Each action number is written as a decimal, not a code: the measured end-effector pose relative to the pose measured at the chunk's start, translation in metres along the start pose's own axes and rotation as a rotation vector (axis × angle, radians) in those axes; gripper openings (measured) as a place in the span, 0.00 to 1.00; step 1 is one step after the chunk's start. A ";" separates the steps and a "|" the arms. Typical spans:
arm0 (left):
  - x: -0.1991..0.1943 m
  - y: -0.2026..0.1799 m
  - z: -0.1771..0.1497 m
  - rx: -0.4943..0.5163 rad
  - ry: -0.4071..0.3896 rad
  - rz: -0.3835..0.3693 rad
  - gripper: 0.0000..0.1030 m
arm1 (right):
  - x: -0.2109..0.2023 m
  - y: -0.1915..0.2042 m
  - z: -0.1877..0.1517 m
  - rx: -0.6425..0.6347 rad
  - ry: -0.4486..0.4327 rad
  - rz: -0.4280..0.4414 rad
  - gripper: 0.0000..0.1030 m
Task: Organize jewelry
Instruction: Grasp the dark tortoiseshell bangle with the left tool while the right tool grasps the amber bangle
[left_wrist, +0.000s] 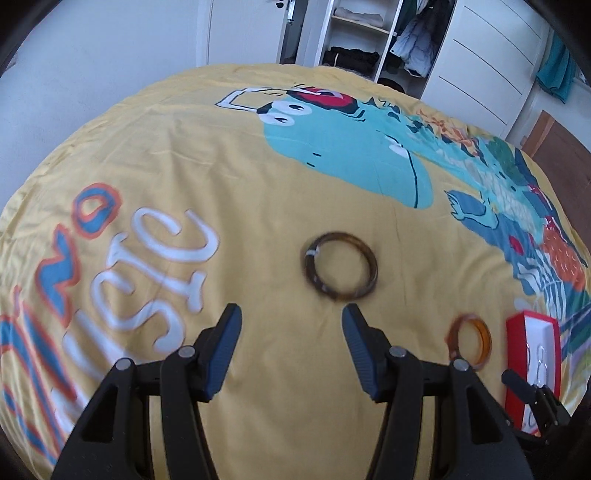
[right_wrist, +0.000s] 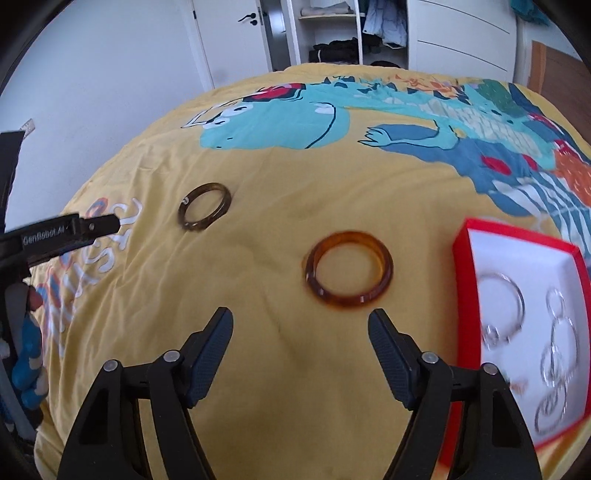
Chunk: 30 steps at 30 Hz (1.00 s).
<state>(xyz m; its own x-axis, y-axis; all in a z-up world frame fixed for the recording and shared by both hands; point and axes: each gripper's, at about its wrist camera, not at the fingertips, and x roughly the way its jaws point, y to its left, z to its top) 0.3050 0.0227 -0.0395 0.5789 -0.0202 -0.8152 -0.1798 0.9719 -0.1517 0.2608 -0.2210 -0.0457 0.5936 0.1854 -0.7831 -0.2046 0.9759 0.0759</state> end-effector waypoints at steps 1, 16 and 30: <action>0.010 -0.001 0.005 0.000 0.009 -0.007 0.53 | 0.010 -0.002 0.006 -0.003 0.009 0.006 0.64; 0.111 -0.002 0.012 -0.003 0.124 0.014 0.52 | 0.082 -0.009 0.017 -0.026 0.105 0.072 0.29; 0.084 -0.007 -0.002 0.069 0.089 0.051 0.08 | 0.062 -0.003 -0.001 0.109 0.084 0.197 0.10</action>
<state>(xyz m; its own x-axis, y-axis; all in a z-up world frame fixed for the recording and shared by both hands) 0.3532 0.0140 -0.1085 0.4970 0.0120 -0.8676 -0.1505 0.9859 -0.0725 0.2972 -0.2129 -0.0948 0.4827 0.3675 -0.7949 -0.2223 0.9294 0.2947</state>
